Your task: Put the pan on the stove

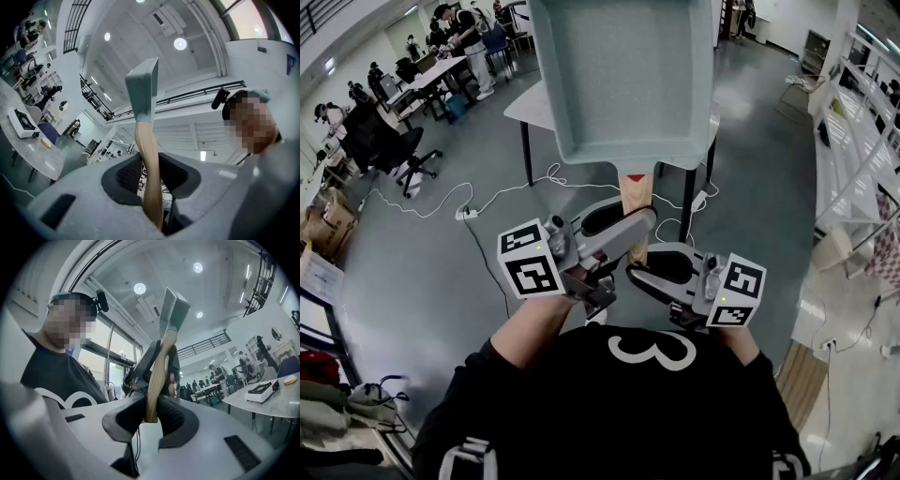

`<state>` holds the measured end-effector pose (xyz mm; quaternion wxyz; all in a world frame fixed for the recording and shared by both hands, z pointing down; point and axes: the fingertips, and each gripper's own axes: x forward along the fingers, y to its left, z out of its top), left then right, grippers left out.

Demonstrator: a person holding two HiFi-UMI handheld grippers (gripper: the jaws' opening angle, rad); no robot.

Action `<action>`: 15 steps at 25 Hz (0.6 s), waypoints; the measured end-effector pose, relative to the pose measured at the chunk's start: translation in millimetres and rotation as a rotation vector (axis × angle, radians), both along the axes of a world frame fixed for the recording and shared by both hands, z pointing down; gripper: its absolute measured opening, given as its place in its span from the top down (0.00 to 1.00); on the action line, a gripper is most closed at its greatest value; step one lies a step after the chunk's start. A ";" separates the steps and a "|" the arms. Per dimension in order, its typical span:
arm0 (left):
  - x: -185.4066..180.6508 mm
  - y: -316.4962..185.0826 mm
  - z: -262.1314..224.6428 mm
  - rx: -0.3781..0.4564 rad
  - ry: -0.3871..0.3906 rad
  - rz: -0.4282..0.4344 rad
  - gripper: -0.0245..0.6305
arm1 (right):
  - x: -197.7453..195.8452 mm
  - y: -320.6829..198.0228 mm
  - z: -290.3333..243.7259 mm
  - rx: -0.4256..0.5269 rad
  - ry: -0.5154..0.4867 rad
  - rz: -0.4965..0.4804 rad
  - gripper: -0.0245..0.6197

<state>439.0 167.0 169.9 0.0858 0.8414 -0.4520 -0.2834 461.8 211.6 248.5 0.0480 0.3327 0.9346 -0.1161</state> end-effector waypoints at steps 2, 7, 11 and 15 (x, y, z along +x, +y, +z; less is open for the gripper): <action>0.6 -0.7 -1.1 0.004 -0.006 0.004 0.79 | -0.5 -0.7 -1.0 0.001 -0.005 0.001 0.85; 0.0 -2.3 -1.8 0.007 -0.013 0.007 0.79 | -1.4 -3.8 -1.1 -0.003 -0.006 0.010 0.85; -1.3 -3.2 1.4 -0.004 -0.003 0.013 0.79 | -1.9 -2.6 0.8 -0.006 0.000 0.014 0.85; -4.1 -6.5 7.4 -0.020 0.005 0.021 0.79 | -4.9 -3.6 5.4 -0.013 0.009 0.035 0.85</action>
